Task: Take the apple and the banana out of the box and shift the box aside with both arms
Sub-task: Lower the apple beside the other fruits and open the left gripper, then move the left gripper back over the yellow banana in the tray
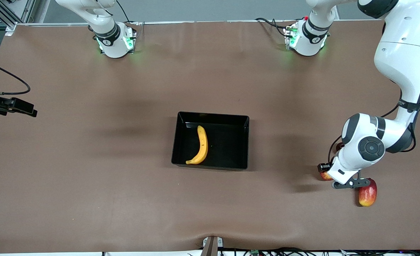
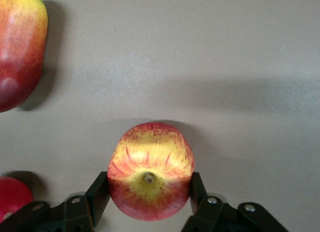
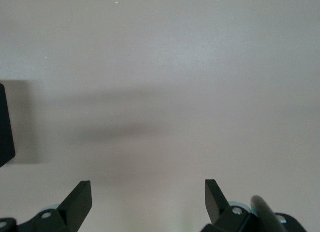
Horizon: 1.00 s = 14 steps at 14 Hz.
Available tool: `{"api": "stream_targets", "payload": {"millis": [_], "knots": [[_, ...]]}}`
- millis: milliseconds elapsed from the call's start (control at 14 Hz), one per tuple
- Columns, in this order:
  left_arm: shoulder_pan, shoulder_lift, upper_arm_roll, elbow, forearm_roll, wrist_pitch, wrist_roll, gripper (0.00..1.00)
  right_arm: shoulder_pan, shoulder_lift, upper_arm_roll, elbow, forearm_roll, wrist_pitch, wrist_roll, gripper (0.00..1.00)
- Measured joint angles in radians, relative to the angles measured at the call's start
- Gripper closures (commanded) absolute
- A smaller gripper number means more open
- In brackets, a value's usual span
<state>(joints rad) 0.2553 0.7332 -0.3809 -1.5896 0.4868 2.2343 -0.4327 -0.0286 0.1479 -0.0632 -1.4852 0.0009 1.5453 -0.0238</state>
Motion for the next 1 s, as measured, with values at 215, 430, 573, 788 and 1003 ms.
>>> {"api": "stream_targets", "payload": {"millis": [215, 430, 573, 788, 1003], "knots": [[0.013, 0.004, 0.000, 0.001, 0.000, 0.000, 0.000, 0.00, 0.000, 0.000, 0.000, -0.001, 0.000, -0.006, 0.000, 0.00], [0.019, -0.014, -0.009, 0.019, 0.000, -0.006, 0.000, 0.00, 0.000, 0.000, 0.000, -0.001, 0.000, -0.007, 0.000, 0.00], [0.021, -0.051, -0.042, 0.025, 0.000, -0.021, -0.002, 0.00, 0.000, 0.000, 0.000, -0.001, 0.000, -0.008, 0.000, 0.00], [0.019, -0.100, -0.147, 0.025, -0.029, -0.073, -0.037, 0.00, 0.000, 0.000, 0.000, -0.001, 0.000, -0.008, 0.000, 0.00], [0.003, -0.109, -0.290, 0.018, -0.047, -0.099, -0.208, 0.00, 0.000, 0.000, 0.000, -0.002, 0.000, -0.008, 0.001, 0.00]]}}
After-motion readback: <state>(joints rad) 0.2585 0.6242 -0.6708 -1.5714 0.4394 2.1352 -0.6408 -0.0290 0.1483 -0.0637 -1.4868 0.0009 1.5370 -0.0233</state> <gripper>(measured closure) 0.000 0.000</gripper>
